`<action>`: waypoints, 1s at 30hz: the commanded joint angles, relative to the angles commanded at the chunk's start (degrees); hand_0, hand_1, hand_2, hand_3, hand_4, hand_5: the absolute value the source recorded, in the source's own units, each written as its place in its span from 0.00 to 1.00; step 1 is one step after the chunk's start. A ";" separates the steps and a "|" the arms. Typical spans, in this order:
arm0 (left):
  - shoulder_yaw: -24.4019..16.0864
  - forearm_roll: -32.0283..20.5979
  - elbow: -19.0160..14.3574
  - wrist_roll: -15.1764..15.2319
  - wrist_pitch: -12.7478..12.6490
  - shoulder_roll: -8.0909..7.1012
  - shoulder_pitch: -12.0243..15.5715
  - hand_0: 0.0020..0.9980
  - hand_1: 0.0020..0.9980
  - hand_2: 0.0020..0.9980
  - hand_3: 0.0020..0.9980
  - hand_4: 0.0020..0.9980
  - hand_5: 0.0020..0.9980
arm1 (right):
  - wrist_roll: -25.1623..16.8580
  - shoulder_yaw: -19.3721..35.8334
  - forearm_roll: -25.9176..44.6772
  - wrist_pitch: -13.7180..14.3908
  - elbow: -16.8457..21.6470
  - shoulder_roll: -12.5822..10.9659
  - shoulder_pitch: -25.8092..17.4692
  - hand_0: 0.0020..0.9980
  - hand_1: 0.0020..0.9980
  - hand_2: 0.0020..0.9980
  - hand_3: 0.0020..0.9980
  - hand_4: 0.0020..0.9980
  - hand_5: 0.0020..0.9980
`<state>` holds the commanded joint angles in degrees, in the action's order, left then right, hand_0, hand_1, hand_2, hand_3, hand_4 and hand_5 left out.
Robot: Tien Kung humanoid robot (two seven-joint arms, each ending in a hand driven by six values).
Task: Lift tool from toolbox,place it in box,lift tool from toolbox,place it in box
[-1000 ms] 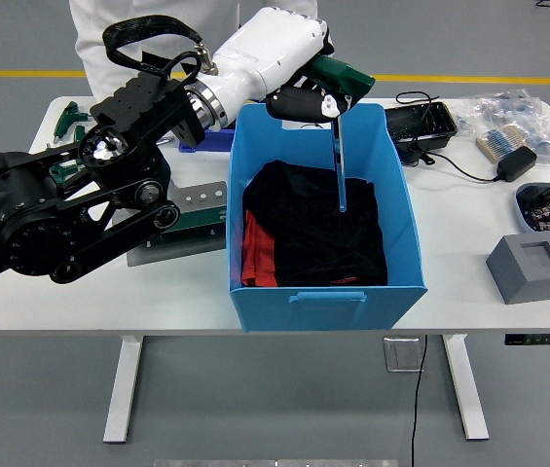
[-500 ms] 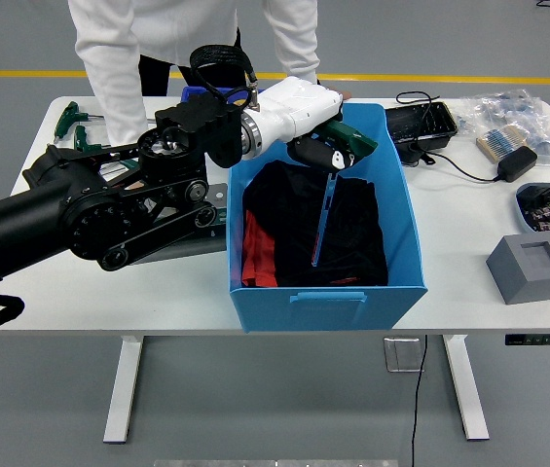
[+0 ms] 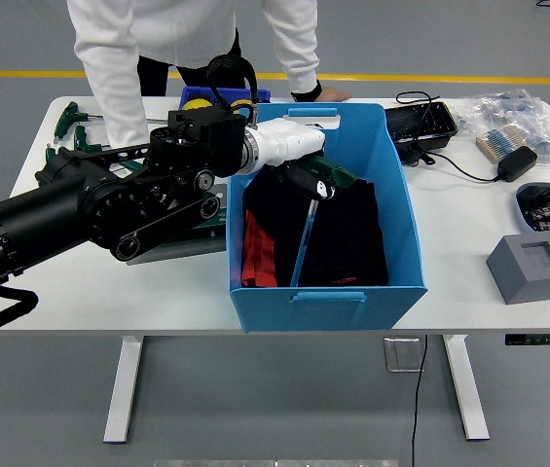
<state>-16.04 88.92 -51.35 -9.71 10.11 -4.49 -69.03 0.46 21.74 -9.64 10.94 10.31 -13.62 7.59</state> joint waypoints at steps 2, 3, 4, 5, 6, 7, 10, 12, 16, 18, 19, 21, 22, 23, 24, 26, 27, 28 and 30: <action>0.08 0.06 0.89 0.17 -0.75 0.38 0.08 0.24 0.02 0.05 0.12 0.64 0.66 | 0.04 -0.04 -0.13 -0.02 0.00 -0.04 0.15 0.69 0.67 0.73 0.57 0.78 0.70; 0.08 0.13 1.12 0.19 -0.94 0.46 0.11 0.24 0.02 0.05 0.12 0.64 0.66 | 0.03 -0.08 -0.13 -0.03 0.00 -0.05 0.18 0.69 0.67 0.73 0.57 0.78 0.70; 0.03 0.00 1.48 0.27 -1.05 0.56 0.17 0.24 0.02 0.05 0.12 0.64 0.66 | -0.03 -0.25 0.11 -0.02 0.00 -0.07 0.24 0.69 0.67 0.73 0.57 0.78 0.70; -0.01 -0.39 1.85 0.40 -1.12 0.63 0.21 0.27 0.06 0.09 0.16 0.65 0.65 | -0.09 -0.33 0.30 0.00 0.00 -0.09 0.28 0.69 0.67 0.73 0.57 0.78 0.70; 0.01 -0.72 2.14 0.54 -1.18 0.69 0.23 0.27 0.06 0.09 0.16 0.65 0.65 | -0.13 -0.29 0.35 0.01 0.00 -0.10 0.32 0.69 0.67 0.73 0.57 0.78 0.70; 0.02 -0.84 2.39 0.68 -1.24 0.78 0.24 0.27 0.06 0.09 0.16 0.65 0.65 | -0.14 -0.30 0.40 0.01 0.00 -0.13 0.37 0.69 0.67 0.73 0.57 0.78 0.70; 0.12 -1.09 3.14 1.12 -1.36 1.10 0.15 0.27 0.06 0.09 0.16 0.65 0.65 | -0.16 -0.55 0.49 -0.04 0.00 -0.24 0.64 0.69 0.67 0.73 0.57 0.78 0.70; 0.55 -0.85 3.80 1.32 -0.99 1.59 -0.05 0.33 0.16 0.18 0.29 0.74 0.64 | -0.15 -0.54 0.36 -0.02 0.00 -0.28 0.77 0.69 0.67 0.73 0.57 0.78 0.70; 0.99 -0.44 4.65 1.88 -0.40 2.50 -0.22 0.33 0.16 0.18 0.29 0.74 0.64 | 0.05 -0.09 -0.64 -0.06 0.00 -0.34 0.98 0.69 0.67 0.73 0.57 0.78 0.70; 0.99 -0.18 4.78 2.00 -0.37 2.84 -0.18 0.36 0.26 0.27 0.43 0.92 0.76 | 0.14 0.09 -1.04 -0.06 0.00 -0.31 1.09 0.69 0.67 0.73 0.57 0.78 0.70; 0.87 0.12 4.76 2.11 -0.44 3.00 -0.09 0.36 0.26 0.27 0.43 0.92 0.76 | 0.16 0.03 -1.09 -0.05 0.00 -0.29 1.18 0.69 0.67 0.73 0.57 0.78 0.70; 0.69 0.73 4.80 2.39 -0.70 3.36 0.06 0.36 0.26 0.27 0.43 0.92 0.76 | 0.11 -0.53 -0.70 -0.06 0.00 -0.29 1.30 0.69 0.67 0.73 0.57 0.78 0.70; 0.62 1.13 4.83 2.48 -0.72 3.51 0.08 0.36 0.26 0.27 0.43 0.92 0.76 | 0.10 -0.69 -0.56 -0.05 0.00 -0.28 1.32 0.69 0.67 0.73 0.57 0.78 0.70; 0.53 1.67 4.89 2.63 -0.77 3.69 0.07 0.42 0.41 0.41 0.55 1.00 0.82 | 0.09 -0.71 -0.55 -0.01 0.00 -0.27 1.32 0.69 0.67 0.73 0.57 0.78 0.70; 0.48 2.16 4.99 2.94 -0.89 3.86 0.03 0.42 0.41 0.41 0.55 1.00 0.82 | 0.10 -0.61 -0.64 0.03 0.00 -0.23 1.29 0.69 0.67 0.73 0.57 0.78 0.70; 0.48 1.57 5.42 3.69 -1.02 4.17 -0.07 0.42 0.41 0.41 0.55 1.00 0.82 | 0.12 -0.67 -0.68 0.05 0.00 -0.19 1.17 0.69 0.67 0.73 0.57 0.78 0.70; 0.42 1.42 5.60 3.97 -1.09 4.33 -0.09 0.42 0.41 0.41 0.55 1.00 0.82 | 0.13 -0.85 -0.60 0.02 0.00 -0.19 1.11 0.69 0.67 0.73 0.57 0.78 0.70; 0.30 1.61 5.76 4.24 -1.22 4.49 -0.11 0.42 0.41 0.41 0.55 1.00 0.82 | 0.18 -0.89 -0.72 -0.02 0.02 -0.20 1.05 0.69 0.67 0.73 0.57 0.78 0.70; 0.04 2.07 6.04 4.59 -1.54 4.49 -0.15 0.47 0.50 0.54 0.62 1.00 0.81 | 0.40 -0.51 -1.56 -0.07 0.07 -0.23 1.02 0.69 0.67 0.73 0.57 0.78 0.70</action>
<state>-15.99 91.00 -45.30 -5.12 8.58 0.00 -69.19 0.86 21.23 -11.20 10.87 10.38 -13.85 8.61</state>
